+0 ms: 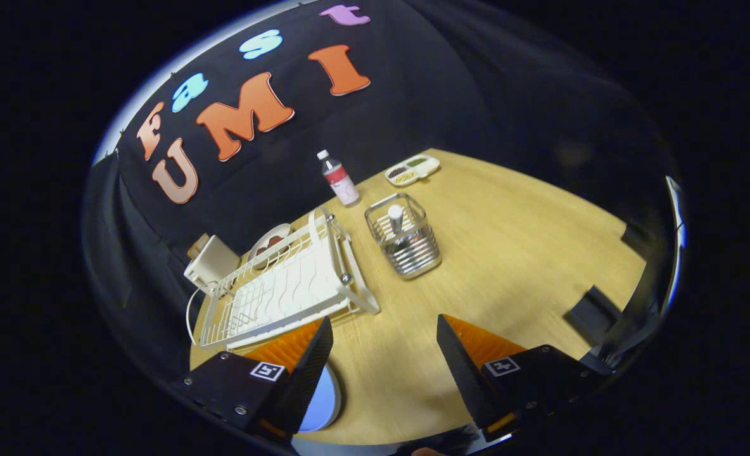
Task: Take the plate from the dish rack, then take the spoon from the basket and place it into the plate.
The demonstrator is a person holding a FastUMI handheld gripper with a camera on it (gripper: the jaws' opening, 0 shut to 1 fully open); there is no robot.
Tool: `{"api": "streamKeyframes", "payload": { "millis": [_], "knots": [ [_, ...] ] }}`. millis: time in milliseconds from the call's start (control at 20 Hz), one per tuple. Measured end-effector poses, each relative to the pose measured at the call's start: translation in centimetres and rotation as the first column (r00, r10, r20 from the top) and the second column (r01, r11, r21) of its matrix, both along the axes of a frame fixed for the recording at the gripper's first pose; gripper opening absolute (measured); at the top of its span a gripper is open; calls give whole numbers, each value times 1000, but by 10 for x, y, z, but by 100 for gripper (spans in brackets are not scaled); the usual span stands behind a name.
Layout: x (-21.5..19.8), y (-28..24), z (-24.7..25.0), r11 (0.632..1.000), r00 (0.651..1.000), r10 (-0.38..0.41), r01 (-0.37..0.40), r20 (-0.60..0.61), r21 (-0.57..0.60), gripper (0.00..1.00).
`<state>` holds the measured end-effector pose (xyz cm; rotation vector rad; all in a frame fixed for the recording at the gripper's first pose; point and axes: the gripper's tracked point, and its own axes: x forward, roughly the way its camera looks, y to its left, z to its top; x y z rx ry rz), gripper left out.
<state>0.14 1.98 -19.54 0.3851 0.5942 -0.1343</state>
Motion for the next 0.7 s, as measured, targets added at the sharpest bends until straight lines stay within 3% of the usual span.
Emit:
{"api": "streamKeyframes", "payload": {
  "millis": [300,700],
  "knots": [
    [49,-26,30,994,982,56,-37,178,-107,98],
    [98,-40,15,961,955,136,-63,263,-270,94]
  ]
}}
